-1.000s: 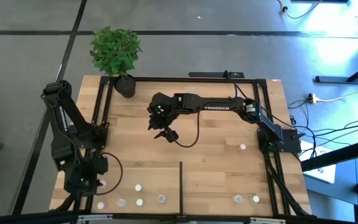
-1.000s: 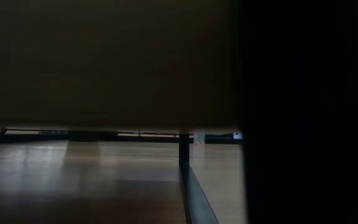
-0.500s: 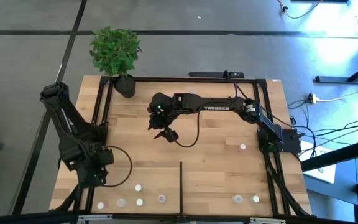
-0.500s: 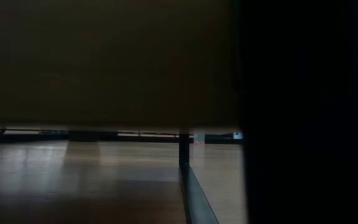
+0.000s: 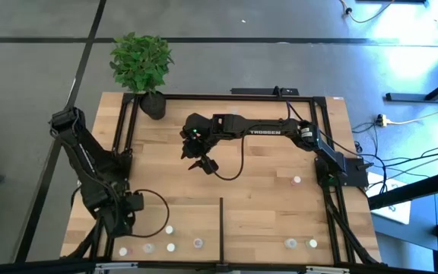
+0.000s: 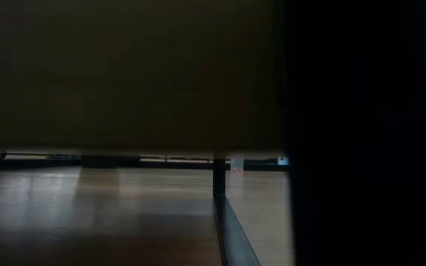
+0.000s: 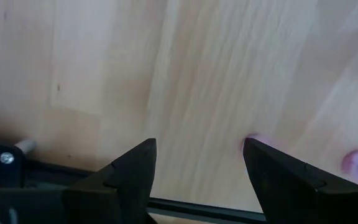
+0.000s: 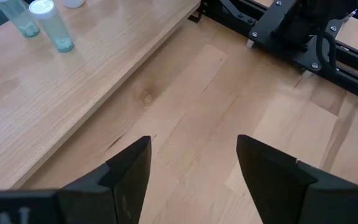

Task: Pick and place medicine bottles onto shelf by color
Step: Put the bottom pink pill bottle on the shelf aligned with the other pink pill bottle, then put the bottom white pill bottle on the shelf aligned with the other white pill bottle

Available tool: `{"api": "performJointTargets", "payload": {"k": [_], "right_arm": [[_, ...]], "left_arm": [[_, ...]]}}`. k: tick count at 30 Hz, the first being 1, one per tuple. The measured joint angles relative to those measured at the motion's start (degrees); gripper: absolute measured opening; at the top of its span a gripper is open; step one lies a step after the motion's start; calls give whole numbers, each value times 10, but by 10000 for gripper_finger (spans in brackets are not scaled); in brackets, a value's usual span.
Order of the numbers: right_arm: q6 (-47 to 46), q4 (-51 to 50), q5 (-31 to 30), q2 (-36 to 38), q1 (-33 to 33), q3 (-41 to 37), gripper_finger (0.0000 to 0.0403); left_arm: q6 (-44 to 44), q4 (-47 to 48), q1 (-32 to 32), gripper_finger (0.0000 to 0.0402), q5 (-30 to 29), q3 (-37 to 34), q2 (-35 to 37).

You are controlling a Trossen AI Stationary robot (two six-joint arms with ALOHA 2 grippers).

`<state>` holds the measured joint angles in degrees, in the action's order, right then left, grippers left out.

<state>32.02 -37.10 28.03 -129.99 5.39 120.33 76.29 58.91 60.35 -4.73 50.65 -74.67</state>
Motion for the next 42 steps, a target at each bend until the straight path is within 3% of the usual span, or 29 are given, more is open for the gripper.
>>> {"api": "performJointTargets", "payload": {"k": [22, 34, 42], "right_arm": [[0, 0, 0, 0, 0, 0, 239], [0, 0, 0, 0, 0, 0, 239], [0, 0, 0, 0, 0, 0, 239]], "left_arm": [[14, -35, 1, 235, 19, 0, 1], [27, -12, 1, 235, -62, 0, 54], [26, 1, -8, 235, -188, 0, 115]]}}
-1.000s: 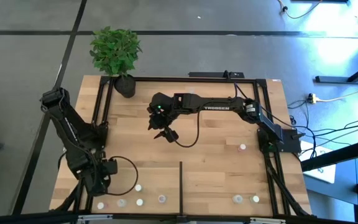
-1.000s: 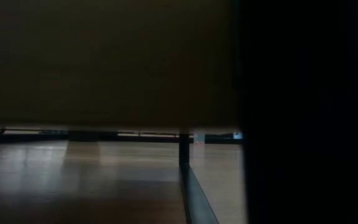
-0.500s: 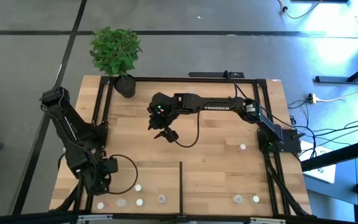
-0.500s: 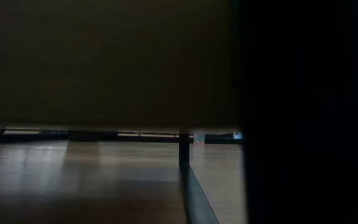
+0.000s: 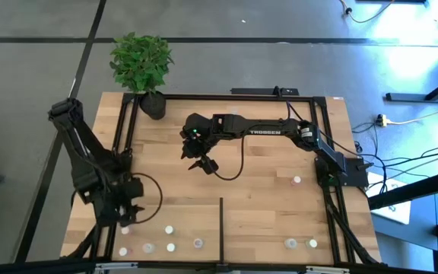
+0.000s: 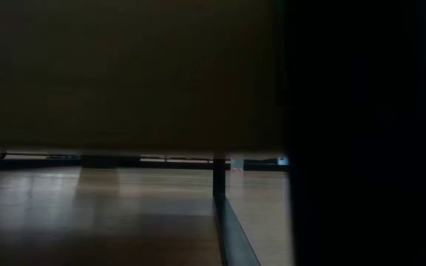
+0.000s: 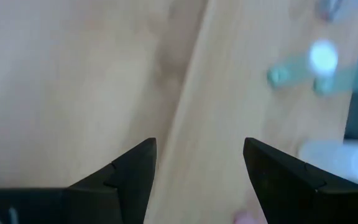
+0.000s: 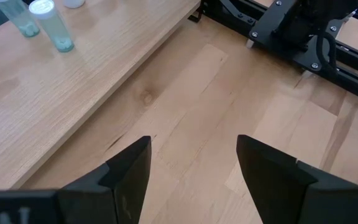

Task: Pick and place medicine bottles onto shelf by color
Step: Put the bottom white pill bottle on the shelf aligned with the other white pill bottle

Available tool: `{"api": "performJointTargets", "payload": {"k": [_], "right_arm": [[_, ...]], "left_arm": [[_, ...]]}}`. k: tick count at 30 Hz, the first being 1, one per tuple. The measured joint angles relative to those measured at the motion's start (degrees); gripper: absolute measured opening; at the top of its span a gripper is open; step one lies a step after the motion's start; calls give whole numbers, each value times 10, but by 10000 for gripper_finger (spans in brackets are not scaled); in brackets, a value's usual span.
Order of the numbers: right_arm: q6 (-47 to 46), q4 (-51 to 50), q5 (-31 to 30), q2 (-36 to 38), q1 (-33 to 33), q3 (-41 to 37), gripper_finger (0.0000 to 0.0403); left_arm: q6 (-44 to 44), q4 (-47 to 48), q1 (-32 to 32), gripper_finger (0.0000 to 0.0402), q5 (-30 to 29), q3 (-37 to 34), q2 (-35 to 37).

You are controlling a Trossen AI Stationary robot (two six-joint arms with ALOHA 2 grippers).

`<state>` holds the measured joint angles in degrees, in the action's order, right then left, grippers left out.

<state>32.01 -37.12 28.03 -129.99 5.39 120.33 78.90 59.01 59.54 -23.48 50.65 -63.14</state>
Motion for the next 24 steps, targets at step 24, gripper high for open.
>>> {"api": "performJointTargets", "payload": {"k": [24], "right_arm": [[0, 0, 0, 0, 0, 0, 239]], "left_arm": [[-231, 7, -177, 235, -96, 0, 9]]}}
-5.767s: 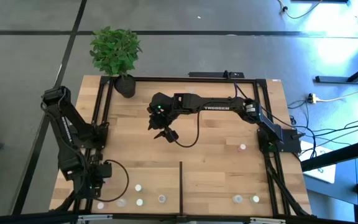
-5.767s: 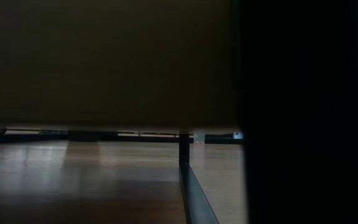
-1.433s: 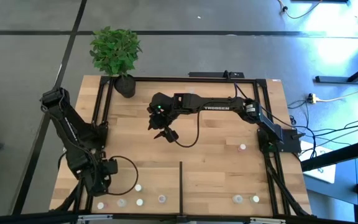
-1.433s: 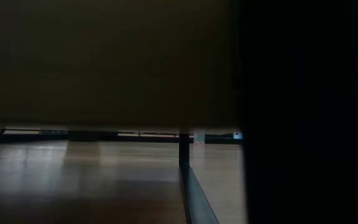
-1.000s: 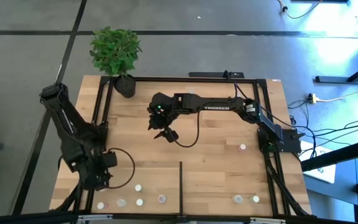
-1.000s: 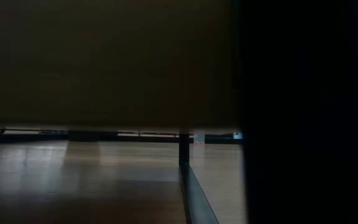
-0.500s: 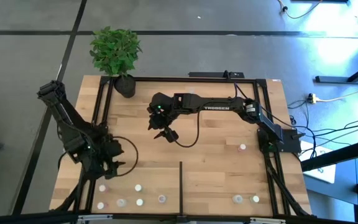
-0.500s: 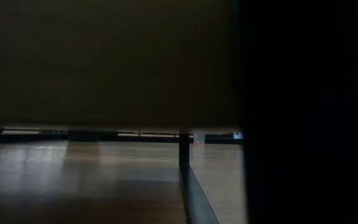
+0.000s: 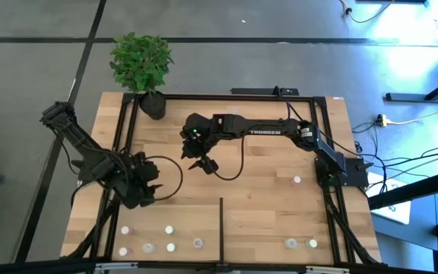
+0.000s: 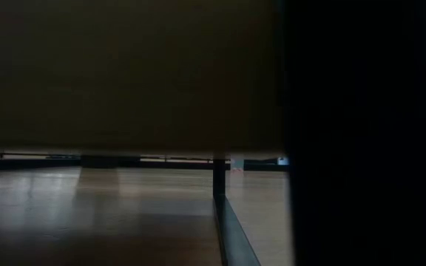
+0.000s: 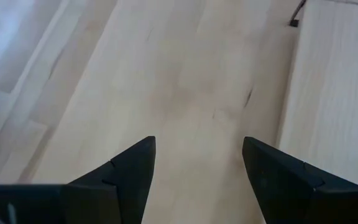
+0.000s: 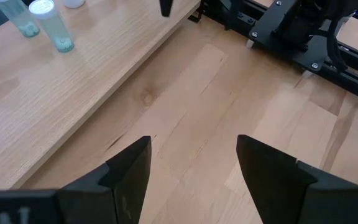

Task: Pick and place medicine bottles onto shelf by color
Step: Put the bottom white pill bottle on the shelf aligned with the other white pill bottle

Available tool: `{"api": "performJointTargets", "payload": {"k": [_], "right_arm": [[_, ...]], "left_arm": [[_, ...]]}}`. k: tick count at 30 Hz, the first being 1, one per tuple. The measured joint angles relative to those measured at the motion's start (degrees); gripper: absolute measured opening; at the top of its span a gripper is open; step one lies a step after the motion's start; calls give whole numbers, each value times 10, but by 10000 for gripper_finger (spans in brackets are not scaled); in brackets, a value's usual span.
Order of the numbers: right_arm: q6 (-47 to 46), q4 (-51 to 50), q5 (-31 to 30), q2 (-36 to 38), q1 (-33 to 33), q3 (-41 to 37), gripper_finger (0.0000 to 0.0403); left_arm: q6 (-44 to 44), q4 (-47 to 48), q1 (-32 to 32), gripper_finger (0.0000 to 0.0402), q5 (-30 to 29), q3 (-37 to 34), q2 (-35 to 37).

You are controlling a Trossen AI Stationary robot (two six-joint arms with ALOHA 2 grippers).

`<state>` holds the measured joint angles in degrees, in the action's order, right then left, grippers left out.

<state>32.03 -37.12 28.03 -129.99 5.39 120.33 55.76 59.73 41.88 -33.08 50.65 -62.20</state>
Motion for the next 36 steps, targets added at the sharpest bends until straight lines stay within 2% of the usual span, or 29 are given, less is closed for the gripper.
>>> {"api": "performJointTargets", "payload": {"k": [21, 29, 32, 34, 36], "right_arm": [[-6, 3, 2, 0, -1, 0, 239], [-186, -13, 17, 0, -15, 0, 239], [-203, -26, 16, 0, -19, 0, 239], [-227, -61, 16, 0, -23, 0, 239], [-228, -138, 14, 4, -28, 0, 239]], "left_arm": [[42, 22, -10, 235, -13, 0, 2], [42, 22, -10, 235, -16, 0, 2], [42, 22, -10, 235, -19, 0, 2], [42, 22, -10, 235, -20, 0, 2], [42, 21, -10, 235, -20, 0, 2]]}}
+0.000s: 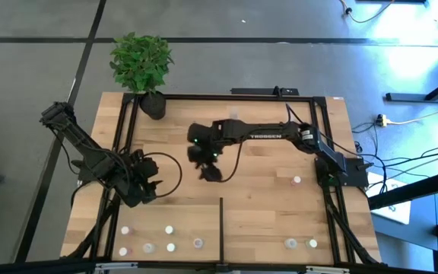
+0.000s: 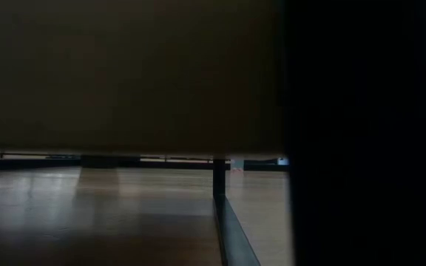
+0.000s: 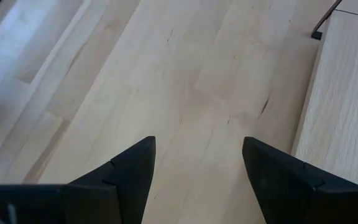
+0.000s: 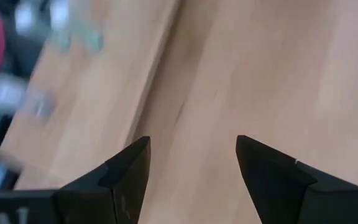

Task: Pick and place medicine bottles onto shelf by color
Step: Put the bottom white pill bottle on the shelf aligned with the other white pill bottle

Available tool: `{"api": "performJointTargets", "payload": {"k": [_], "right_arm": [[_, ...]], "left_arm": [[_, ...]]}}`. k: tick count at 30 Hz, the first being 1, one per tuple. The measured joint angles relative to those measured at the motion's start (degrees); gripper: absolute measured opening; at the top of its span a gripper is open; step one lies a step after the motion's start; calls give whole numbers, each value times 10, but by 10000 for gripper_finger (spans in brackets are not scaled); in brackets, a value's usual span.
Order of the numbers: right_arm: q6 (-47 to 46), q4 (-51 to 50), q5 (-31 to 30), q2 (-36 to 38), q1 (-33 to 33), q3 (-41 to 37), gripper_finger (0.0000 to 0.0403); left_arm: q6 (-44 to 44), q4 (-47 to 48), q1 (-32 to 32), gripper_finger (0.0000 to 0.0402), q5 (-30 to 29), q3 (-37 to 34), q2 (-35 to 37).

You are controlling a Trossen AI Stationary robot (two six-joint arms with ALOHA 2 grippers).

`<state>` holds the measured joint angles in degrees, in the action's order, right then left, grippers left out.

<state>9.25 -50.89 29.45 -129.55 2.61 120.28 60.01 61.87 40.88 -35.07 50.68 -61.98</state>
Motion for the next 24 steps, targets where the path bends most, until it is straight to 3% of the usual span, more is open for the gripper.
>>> {"api": "performJointTargets", "payload": {"k": [7, 15, 24], "right_arm": [[-1, -204, -8, 16, -28, 0, 239], [-34, -288, -176, 44, -85, 0, 239], [-154, -389, -328, 110, -110, 0, 239]], "left_arm": [[16, -4, 0, 235, 0, 0, 0], [14, -24, 0, 235, 0, 0, 0], [12, -26, 0, 235, 0, 0, 0]]}}
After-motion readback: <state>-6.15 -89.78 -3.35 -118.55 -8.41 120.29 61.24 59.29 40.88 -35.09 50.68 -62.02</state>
